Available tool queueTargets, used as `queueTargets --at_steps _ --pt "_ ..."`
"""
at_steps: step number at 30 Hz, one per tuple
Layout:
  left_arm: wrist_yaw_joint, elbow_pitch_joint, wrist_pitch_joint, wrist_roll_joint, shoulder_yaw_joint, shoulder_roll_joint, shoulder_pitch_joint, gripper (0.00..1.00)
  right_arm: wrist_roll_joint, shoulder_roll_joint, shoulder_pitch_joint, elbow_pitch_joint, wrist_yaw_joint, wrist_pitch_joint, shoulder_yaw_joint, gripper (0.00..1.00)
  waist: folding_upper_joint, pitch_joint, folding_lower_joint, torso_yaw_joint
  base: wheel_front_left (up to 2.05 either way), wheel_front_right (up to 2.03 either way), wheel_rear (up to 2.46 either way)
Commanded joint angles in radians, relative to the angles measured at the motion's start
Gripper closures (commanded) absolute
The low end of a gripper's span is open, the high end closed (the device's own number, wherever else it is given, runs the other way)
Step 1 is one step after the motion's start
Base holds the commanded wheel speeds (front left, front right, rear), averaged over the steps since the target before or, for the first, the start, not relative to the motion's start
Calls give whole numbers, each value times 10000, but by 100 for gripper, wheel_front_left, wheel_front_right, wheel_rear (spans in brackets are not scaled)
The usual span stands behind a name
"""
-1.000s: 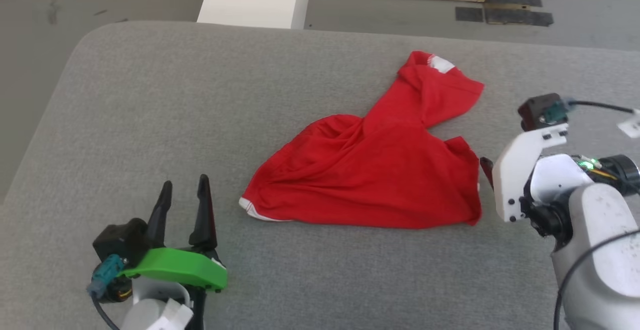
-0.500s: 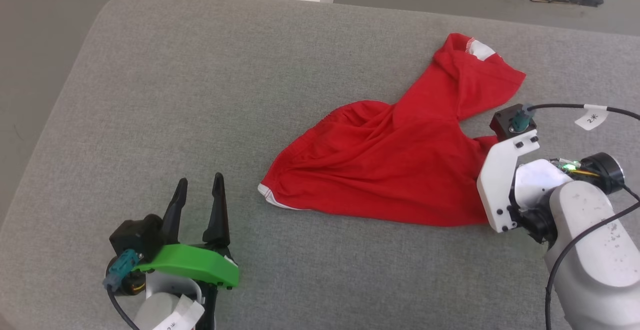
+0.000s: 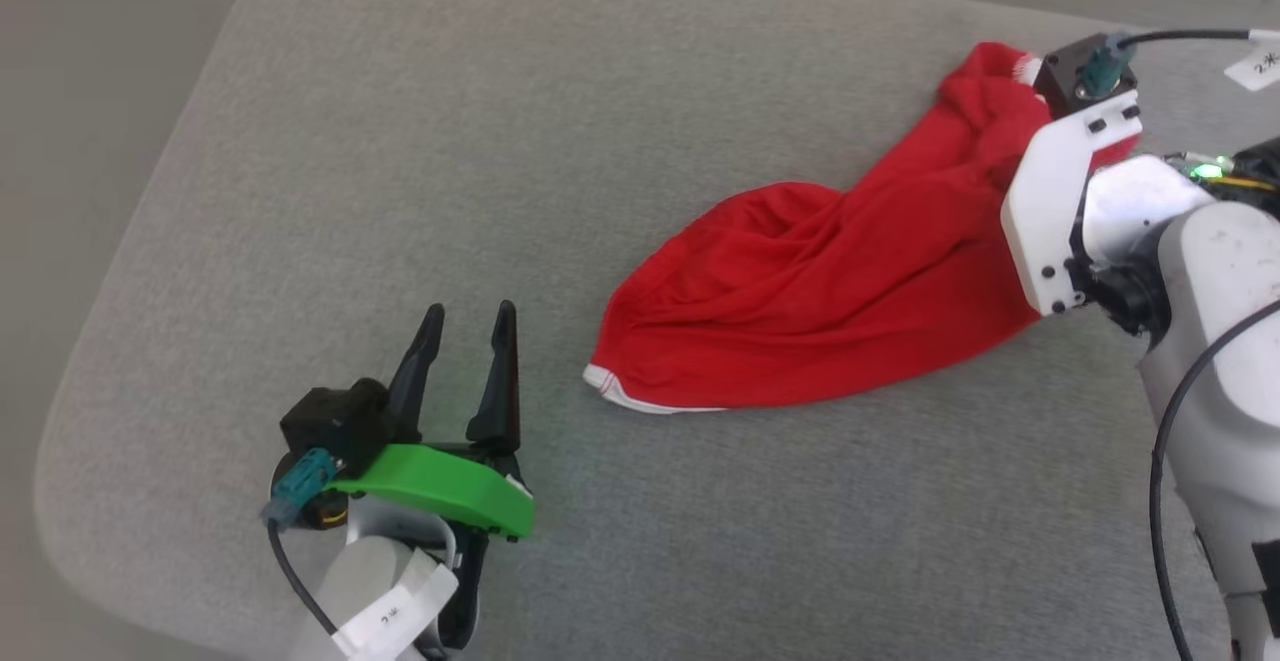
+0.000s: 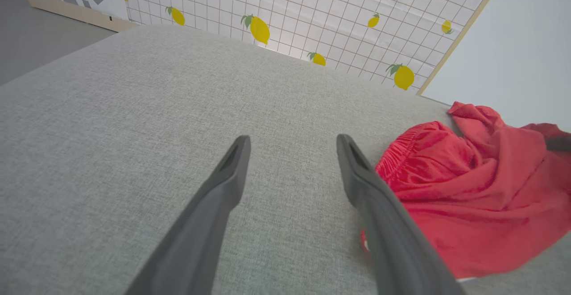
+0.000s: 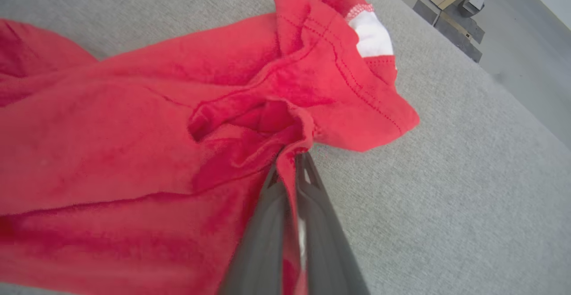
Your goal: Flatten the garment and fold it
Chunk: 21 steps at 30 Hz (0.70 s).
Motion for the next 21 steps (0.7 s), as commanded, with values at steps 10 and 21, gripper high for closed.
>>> queueTargets --at_steps 10,21 --pt "-66 187 -51 -92 -138 -110 -297 0 -182 105 -480 1536 -15 -997 -189 0 0 368 -1 617 0 0 0" --pt "-94 342 -52 154 8 -37 47 0 1370 527 579 261 -15 -3680 -1448 0 0 -902 -1 -454 0 0 0"
